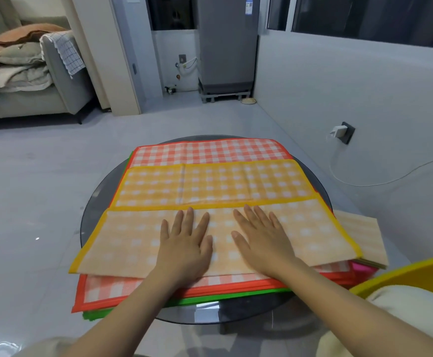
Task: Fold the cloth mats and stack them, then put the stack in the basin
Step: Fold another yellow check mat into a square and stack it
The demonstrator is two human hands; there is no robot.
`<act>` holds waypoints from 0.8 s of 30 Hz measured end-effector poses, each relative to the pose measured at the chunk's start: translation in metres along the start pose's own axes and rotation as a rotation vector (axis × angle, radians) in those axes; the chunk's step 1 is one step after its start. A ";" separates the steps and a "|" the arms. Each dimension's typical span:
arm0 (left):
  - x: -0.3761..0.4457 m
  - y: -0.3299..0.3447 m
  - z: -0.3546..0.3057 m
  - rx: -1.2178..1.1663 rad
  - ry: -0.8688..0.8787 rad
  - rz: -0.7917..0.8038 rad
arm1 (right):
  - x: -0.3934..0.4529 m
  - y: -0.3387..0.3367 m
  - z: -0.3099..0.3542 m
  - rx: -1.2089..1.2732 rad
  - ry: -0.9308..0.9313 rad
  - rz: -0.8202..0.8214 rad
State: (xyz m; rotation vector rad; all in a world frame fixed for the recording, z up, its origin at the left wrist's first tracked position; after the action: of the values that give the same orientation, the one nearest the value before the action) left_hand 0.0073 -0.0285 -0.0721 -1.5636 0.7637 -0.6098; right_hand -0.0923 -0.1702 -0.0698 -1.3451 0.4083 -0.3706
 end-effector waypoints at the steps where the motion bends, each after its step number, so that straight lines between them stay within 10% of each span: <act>1: 0.000 0.000 0.000 0.003 0.001 0.002 | -0.001 -0.002 -0.011 -0.004 0.033 0.000; 16: 0.000 -0.001 -0.001 0.004 0.016 -0.006 | -0.012 -0.018 -0.078 -0.020 0.259 -0.021; 24: 0.000 -0.002 -0.003 0.003 -0.006 0.006 | 0.010 -0.015 0.013 0.093 -0.072 -0.034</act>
State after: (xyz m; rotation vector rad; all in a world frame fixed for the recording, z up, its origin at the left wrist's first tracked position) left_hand 0.0054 -0.0299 -0.0693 -1.5596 0.7623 -0.6014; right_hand -0.0779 -0.1668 -0.0540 -1.2718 0.3050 -0.3639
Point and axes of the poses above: each hand's wrist, its own x-axis towards the middle knuckle, its own y-axis out of the palm, z = x × y, the point moved 4 cm from there along x, towards the middle knuckle, and after that the axes turned 4 degrees about y, right-handed, at the moved point
